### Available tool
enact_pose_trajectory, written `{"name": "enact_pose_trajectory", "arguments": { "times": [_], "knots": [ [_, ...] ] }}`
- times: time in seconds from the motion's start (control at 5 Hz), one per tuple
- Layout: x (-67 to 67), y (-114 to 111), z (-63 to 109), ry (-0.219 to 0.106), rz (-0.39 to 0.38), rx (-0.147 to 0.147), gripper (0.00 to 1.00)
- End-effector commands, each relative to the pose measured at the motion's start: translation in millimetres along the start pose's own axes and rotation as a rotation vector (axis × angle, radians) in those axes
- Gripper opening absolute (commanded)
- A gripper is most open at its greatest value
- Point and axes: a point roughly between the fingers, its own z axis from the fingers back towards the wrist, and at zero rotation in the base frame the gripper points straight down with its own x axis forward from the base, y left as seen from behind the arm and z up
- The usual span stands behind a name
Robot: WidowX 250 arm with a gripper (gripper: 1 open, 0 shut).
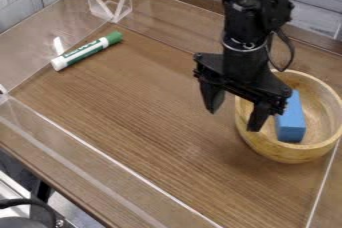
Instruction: Remove the blue block from inside the brown bowl and put it on the table
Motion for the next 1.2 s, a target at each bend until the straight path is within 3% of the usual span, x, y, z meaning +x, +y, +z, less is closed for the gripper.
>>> {"name": "enact_pose_trajectory", "arguments": {
  "times": [0.0, 1.0],
  "knots": [
    [17.1, -8, 9.5, -0.047, -0.006, -0.015, 1.0],
    [49.0, -38, -4.6, -0.08, -0.003, -0.047, 1.0]
  ]
}}
